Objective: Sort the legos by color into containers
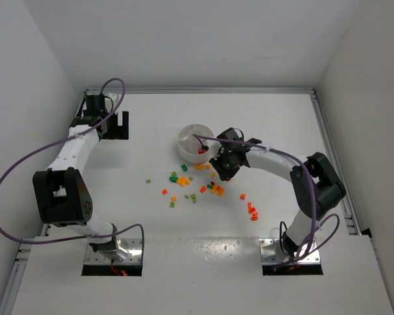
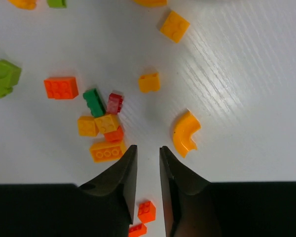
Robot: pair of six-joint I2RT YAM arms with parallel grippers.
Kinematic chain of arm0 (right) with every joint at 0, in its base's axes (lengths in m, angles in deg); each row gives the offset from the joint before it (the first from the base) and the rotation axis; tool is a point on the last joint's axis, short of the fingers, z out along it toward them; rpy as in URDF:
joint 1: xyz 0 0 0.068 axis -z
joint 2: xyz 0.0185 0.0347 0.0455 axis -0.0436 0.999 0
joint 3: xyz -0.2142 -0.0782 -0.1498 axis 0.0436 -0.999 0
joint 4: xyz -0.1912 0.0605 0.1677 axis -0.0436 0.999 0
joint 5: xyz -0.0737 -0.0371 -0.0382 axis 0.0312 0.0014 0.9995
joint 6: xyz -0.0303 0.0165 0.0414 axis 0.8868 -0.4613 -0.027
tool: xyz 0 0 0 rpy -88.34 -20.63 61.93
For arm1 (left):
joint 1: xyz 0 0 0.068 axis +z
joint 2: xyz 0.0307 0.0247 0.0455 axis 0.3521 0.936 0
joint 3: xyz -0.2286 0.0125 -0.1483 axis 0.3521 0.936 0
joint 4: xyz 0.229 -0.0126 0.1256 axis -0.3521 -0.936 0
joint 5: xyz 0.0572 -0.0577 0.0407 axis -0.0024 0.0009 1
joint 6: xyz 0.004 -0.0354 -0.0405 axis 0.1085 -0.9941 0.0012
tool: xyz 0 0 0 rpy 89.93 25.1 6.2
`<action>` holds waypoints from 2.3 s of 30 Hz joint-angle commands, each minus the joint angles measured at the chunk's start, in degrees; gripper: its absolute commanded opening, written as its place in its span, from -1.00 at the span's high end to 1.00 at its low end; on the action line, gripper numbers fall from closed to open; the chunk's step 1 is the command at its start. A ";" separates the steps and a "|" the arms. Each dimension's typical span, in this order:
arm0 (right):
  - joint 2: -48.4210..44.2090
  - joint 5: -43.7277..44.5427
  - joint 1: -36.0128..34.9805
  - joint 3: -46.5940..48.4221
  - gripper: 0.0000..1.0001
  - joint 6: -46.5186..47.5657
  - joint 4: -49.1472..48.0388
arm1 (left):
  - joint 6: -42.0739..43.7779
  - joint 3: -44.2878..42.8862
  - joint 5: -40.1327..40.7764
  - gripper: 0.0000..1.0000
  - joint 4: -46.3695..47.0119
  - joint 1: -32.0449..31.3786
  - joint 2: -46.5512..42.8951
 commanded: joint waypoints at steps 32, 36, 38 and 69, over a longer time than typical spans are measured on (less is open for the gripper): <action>8.50 7.22 -8.41 1.84 0.35 -8.74 -6.62 | 0.69 1.61 1.22 -0.99 1.78 0.72 -4.05; 9.82 7.22 -8.41 3.07 0.35 -8.74 -6.62 | 0.69 1.61 1.22 -0.99 1.78 0.72 -4.05; 10.35 7.22 -8.41 3.07 0.35 -8.74 -6.62 | 0.69 1.61 1.22 -0.99 1.78 0.72 -4.05; 0.24 8.26 -5.69 21.16 0.95 -8.83 2.79 | 1.75 1.61 1.31 -0.99 2.31 0.72 -4.58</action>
